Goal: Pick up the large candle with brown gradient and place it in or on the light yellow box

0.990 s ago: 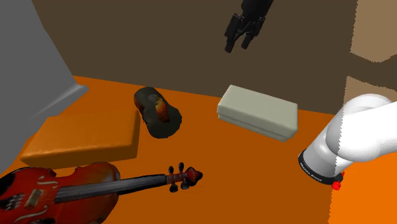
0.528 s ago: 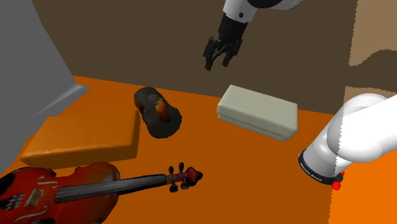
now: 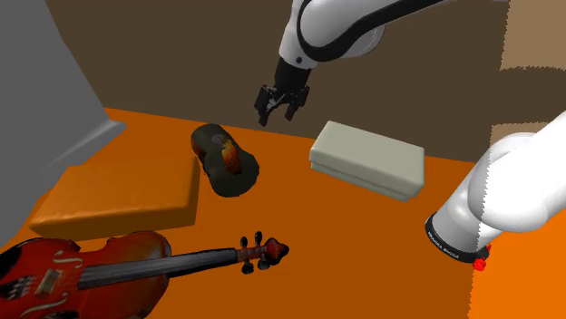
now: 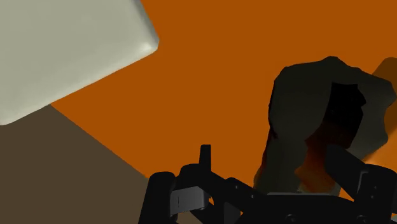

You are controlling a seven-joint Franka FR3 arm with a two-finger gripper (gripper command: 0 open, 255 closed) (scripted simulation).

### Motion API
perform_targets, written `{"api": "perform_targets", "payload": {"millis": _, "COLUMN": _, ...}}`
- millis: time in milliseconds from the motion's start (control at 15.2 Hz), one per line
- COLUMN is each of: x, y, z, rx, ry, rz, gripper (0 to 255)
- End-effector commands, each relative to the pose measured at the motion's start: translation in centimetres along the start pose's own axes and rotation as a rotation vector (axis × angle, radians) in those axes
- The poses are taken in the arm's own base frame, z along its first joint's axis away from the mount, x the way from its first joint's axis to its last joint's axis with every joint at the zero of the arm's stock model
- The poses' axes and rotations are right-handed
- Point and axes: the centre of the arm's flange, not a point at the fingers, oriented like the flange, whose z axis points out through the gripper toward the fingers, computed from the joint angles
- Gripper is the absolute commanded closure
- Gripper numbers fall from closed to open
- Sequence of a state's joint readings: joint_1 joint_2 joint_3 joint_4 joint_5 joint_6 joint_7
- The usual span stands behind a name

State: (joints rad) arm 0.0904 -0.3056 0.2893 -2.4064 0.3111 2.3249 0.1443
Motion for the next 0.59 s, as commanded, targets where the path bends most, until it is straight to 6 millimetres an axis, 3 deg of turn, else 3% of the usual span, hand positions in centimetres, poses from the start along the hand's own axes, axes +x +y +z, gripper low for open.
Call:
{"api": "perform_targets", "payload": {"millis": 0, "x": 0.8, "y": -1.1, "z": 2.2, "rx": 0.014, "ry": -0.002, "rz": 0.006, "gripper": 0}}
{"api": "perform_targets", "payload": {"millis": 396, "x": 3.2, "y": -4.4, "z": 8.7, "rx": 0.051, "ry": -0.009, "rz": 0.024, "gripper": 0}}
{"api": "perform_targets", "payload": {"millis": 528, "x": 3.4, "y": -4.7, "z": 9.8, "rx": 0.054, "ry": -0.010, "rz": 0.025, "gripper": 0}}
